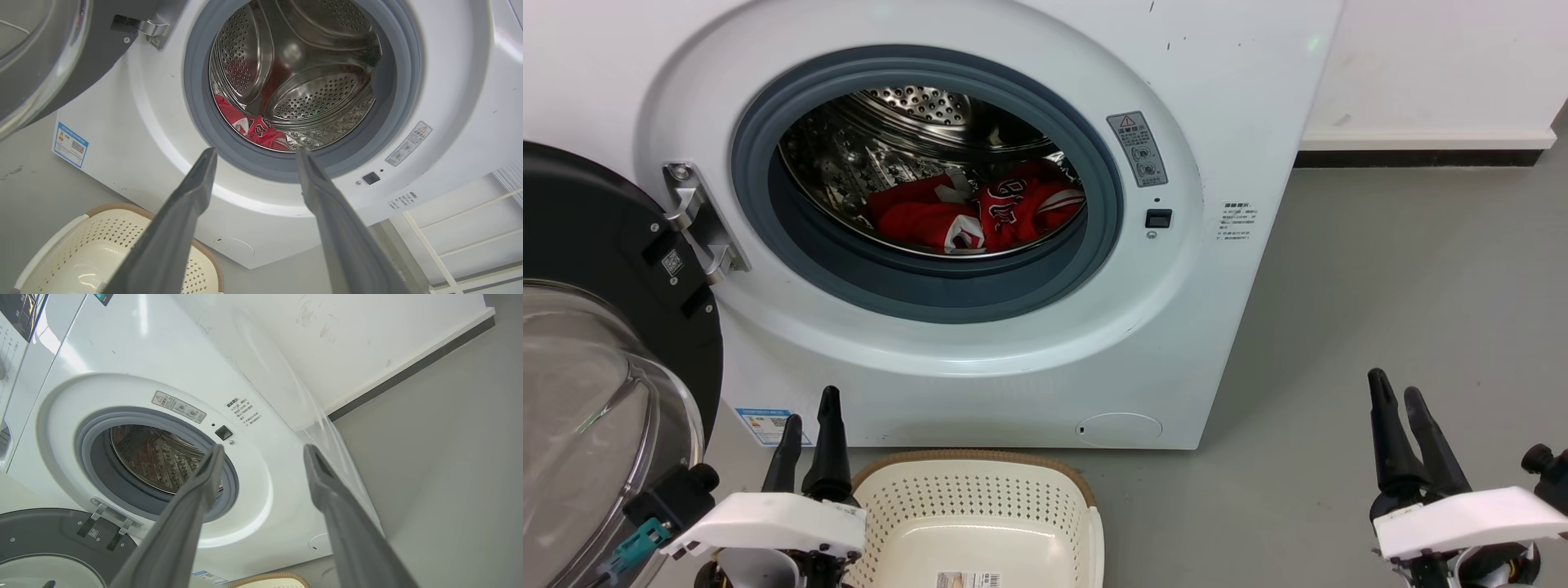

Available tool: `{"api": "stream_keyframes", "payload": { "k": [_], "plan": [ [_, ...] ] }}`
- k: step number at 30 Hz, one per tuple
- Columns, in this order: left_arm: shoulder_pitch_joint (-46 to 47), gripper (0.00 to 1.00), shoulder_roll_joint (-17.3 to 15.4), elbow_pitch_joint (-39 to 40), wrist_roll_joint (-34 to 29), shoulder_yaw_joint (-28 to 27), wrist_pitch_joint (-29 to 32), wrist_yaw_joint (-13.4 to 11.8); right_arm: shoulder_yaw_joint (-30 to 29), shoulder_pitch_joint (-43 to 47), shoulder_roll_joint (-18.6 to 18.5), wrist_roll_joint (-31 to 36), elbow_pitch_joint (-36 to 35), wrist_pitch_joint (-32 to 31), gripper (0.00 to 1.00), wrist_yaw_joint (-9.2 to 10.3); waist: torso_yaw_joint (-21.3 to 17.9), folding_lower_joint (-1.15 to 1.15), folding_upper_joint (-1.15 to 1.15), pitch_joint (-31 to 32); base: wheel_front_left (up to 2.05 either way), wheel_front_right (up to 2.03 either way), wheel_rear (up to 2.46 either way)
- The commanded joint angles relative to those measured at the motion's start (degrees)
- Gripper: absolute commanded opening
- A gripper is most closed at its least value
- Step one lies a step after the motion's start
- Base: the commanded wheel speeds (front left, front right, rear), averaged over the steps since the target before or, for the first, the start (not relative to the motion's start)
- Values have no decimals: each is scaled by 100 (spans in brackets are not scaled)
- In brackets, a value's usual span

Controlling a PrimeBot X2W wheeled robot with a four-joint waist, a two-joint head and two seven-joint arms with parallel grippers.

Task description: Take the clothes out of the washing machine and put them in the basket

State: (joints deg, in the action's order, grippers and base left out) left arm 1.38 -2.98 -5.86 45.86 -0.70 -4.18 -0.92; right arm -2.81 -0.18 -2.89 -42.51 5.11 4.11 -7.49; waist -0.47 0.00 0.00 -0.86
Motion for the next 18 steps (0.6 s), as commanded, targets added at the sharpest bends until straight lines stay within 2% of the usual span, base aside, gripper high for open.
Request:
{"api": "stream_keyframes", "payload": {
  "k": [1, 11, 18],
  "plan": [
    [7, 100, -42, 110, -190, 17, -56, -38, 17, -13, -4, 223, -128, 61, 100, 0, -1, 0, 0, -1, 0, 0, 0],
    [-68, 100, -91, 231, -911, 127, -235, -220, 21, 81, -3, 1048, -327, 239, 100, 0, -5, 0, 0, -8, 0, 0, 0],
    [-137, 100, -104, 322, -1253, 137, -332, -210, 29, 129, -3, 1488, -426, 337, 100, 0, -9, 0, 0, -13, 0, 0, 0]
  ]
}}
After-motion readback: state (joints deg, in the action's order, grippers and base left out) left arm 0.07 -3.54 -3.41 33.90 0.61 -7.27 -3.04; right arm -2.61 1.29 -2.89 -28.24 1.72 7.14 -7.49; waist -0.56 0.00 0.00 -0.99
